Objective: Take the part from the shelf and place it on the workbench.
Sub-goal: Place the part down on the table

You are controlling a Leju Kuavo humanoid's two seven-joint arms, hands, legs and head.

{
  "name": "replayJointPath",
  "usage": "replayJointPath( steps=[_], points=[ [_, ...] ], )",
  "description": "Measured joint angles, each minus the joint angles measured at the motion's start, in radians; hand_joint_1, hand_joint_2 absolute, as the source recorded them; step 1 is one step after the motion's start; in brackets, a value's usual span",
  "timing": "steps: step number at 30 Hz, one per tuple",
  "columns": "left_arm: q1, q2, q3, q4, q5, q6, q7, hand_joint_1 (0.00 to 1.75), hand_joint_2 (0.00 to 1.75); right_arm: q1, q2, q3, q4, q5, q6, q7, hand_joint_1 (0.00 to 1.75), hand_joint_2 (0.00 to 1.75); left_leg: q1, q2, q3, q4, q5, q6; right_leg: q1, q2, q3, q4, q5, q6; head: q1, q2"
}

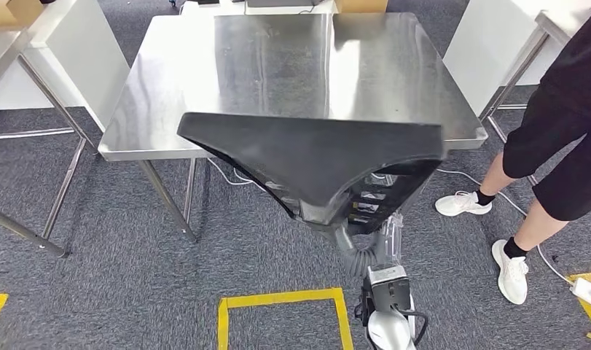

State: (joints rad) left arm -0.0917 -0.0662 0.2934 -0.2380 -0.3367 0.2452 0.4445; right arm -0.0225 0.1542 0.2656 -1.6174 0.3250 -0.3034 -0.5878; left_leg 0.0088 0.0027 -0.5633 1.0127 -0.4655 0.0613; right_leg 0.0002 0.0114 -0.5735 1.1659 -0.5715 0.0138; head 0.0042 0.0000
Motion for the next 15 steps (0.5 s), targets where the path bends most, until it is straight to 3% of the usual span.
replayJointPath(
  steps=[2, 3, 4, 6, 8, 10, 12, 14, 15],
  points=[
    [0.003, 0.000, 0.003, 0.000, 0.003, 0.001, 0.000, 0.00, 1.75, -0.002, -0.005, 0.000, 0.000, 0.002, 0.000, 0.000, 1.75, 1.75, 0.000, -0.002, 0.007, 0.000, -0.010, 0.001, -0.003, 0.000, -0.082, 0.110, -0.033, 0.007, 0.002, 0.000],
    [0.005, -0.001, 0.004, 0.000, 0.004, 0.002, 0.000, 0.00, 1.75, -0.002, -0.008, 0.000, 0.000, 0.003, -0.001, 0.000, 1.75, 1.75, 0.000, -0.003, 0.013, 0.001, -0.017, -0.001, -0.005, -0.001, -0.104, 0.123, -0.029, 0.013, 0.002, 0.000],
    [0.007, -0.001, 0.006, 0.000, 0.004, 0.002, 0.000, 0.00, 1.75, -0.003, -0.010, 0.000, 0.000, 0.005, -0.002, 0.000, 1.75, 1.75, 0.000, -0.005, 0.022, 0.001, -0.024, -0.003, -0.007, -0.001, -0.107, 0.097, -0.006, 0.022, 0.003, 0.000],
    [0.008, -0.002, 0.008, 0.000, 0.004, 0.003, 0.000, 0.00, 1.75, -0.007, -0.015, 0.000, 0.000, 0.007, -0.005, 0.000, 1.75, 1.75, 0.001, -0.008, 0.042, 0.000, -0.041, -0.010, -0.013, -0.003, -0.072, -0.030, 0.075, 0.039, 0.004, 0.000],
    [0.008, -0.002, 0.011, 0.000, 0.003, 0.004, 0.000, 0.00, 1.75, -0.010, -0.020, 0.000, 0.000, 0.007, -0.007, 0.001, 1.75, 1.75, 0.000, -0.010, 0.058, 0.001, -0.059, -0.023, -0.013, -0.009, -0.042, -0.120, 0.106, 0.030, 0.002, 0.000],
    [0.008, -0.001, 0.012, 0.000, 0.002, 0.005, 0.000, 0.00, 1.75, -0.011, -0.024, 0.000, -0.003, 0.007, -0.012, 0.003, 1.75, 1.75, -0.001, -0.009, 0.069, 0.006, -0.070, -0.036, -0.010, -0.012, -0.033, -0.135, 0.103, 0.004, -0.001, 0.000],
    [0.008, -0.001, 0.014, 0.000, 0.001, 0.006, 0.000, 0.00, 1.75, -0.010, -0.025, -0.001, -0.010, 0.007, -0.019, 0.005, 1.75, 1.75, 0.001, -0.006, 0.071, 0.025, -0.076, -0.046, -0.016, -0.007, -0.015, -0.140, 0.114, -0.009, -0.003, 0.000],
    [0.007, -0.003, 0.015, 0.000, 0.001, 0.008, 0.000, 0.00, 1.75, -0.011, -0.025, -0.002, -0.019, 0.007, -0.024, 0.006, 1.75, 1.75, 0.004, -0.005, 0.034, 0.096, -0.094, -0.055, -0.021, -0.005, 0.006, -0.145, 0.108, -0.021, -0.004, 0.000],
    [0.007, -0.003, 0.017, 0.000, 0.001, 0.008, -0.001, 0.00, 1.75, -0.011, -0.025, -0.003, -0.023, 0.007, -0.025, 0.006, 1.75, 1.75, 0.005, -0.005, -0.003, 0.154, -0.112, -0.060, -0.021, -0.005, 0.012, -0.146, 0.104, -0.026, -0.004, 0.000]
  ],
)
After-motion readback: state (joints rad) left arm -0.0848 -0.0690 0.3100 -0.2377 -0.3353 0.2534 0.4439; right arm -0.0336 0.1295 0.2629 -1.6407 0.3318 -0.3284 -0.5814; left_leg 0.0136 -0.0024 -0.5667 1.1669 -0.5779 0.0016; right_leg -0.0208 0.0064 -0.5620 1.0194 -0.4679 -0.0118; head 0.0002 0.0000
